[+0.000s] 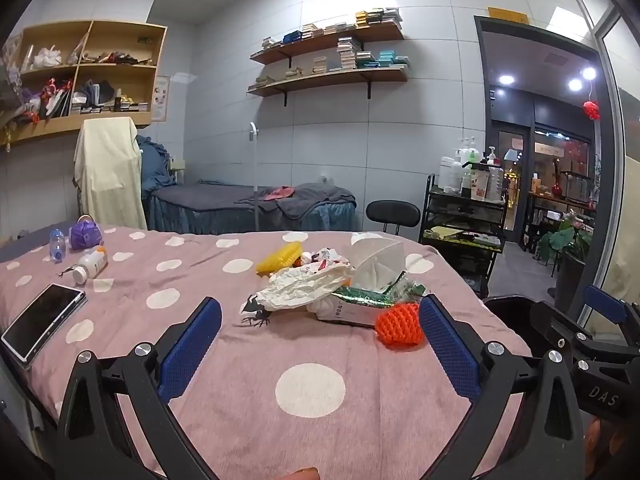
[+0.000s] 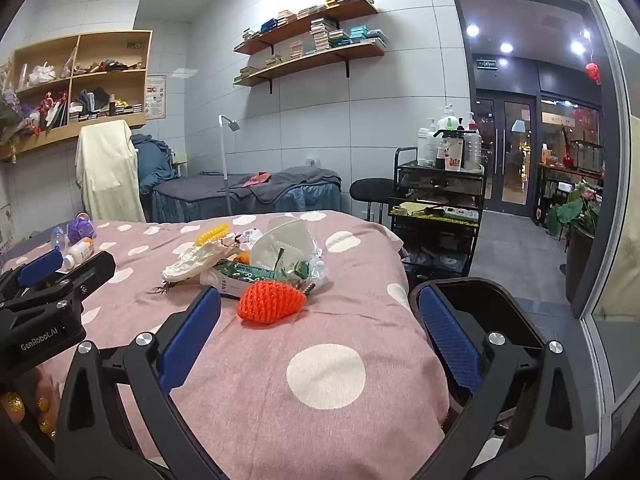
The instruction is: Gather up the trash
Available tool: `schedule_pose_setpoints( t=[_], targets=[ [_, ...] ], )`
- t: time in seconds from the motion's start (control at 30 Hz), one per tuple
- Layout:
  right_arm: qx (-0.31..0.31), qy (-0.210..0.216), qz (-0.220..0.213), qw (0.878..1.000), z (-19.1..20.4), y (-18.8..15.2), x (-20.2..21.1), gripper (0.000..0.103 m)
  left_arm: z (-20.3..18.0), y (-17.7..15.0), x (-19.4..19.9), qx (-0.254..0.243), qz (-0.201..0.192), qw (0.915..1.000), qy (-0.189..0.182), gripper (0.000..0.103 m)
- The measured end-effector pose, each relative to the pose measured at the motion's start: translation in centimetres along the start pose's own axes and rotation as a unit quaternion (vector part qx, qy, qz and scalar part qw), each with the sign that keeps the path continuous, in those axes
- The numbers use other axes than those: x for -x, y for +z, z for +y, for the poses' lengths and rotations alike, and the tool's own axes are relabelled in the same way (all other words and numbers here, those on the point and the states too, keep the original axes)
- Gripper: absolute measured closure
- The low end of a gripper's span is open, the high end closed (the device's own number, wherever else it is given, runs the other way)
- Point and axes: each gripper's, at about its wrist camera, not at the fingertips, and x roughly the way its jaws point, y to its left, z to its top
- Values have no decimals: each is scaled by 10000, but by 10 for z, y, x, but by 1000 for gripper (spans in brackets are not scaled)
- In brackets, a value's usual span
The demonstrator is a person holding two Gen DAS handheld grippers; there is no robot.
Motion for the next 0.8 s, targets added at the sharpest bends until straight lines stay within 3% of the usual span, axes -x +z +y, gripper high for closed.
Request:
schedule_pose_setpoints(
  t=[0.8],
  targets=[
    [-143,73,131,9998,-5,-1,-4,5,1,2,-2,16,70,10000,-10,6]
  ],
)
